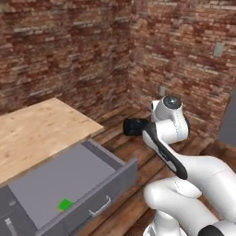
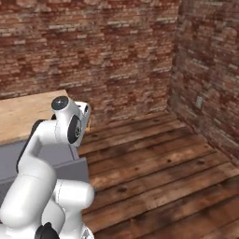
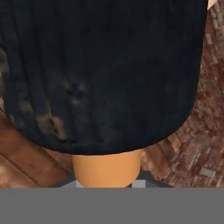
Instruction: Restock the sink supplies by placing the sponge and soap dispenser on the counter and next to the sink. Make sure the soap dispenser is upright.
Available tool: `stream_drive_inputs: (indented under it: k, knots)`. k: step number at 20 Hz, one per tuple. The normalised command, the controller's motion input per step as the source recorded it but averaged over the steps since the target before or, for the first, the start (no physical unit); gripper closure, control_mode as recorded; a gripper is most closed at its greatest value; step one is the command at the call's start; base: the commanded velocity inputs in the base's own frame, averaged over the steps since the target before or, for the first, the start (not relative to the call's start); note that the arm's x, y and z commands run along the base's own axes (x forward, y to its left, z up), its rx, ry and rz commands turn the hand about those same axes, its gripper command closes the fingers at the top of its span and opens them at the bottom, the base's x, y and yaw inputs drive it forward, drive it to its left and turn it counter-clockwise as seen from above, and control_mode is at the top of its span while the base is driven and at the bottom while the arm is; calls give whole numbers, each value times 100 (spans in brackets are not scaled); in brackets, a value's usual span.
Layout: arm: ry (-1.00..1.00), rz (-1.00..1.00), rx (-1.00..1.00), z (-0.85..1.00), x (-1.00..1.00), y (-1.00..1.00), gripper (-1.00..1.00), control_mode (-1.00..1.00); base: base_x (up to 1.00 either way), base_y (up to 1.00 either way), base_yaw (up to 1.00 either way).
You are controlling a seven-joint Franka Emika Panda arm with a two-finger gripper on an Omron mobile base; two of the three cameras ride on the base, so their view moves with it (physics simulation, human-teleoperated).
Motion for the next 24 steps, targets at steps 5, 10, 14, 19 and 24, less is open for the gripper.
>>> stream_drive_inputs:
  k: [5,10,14,19,24]
  knots:
    - [0,0,0,0,0,0,100,100,0,0,-66]
    - [0,0,0,0,0,0,100,100,1,-6,-62]
    - [0,0,0,0,0,0,100,100,12,-34,-53]
    - [0,0,0,0,0,0,100,100,14,-42,-48]
    - [0,0,0,0,0,0,100,100,14,-54,-40]
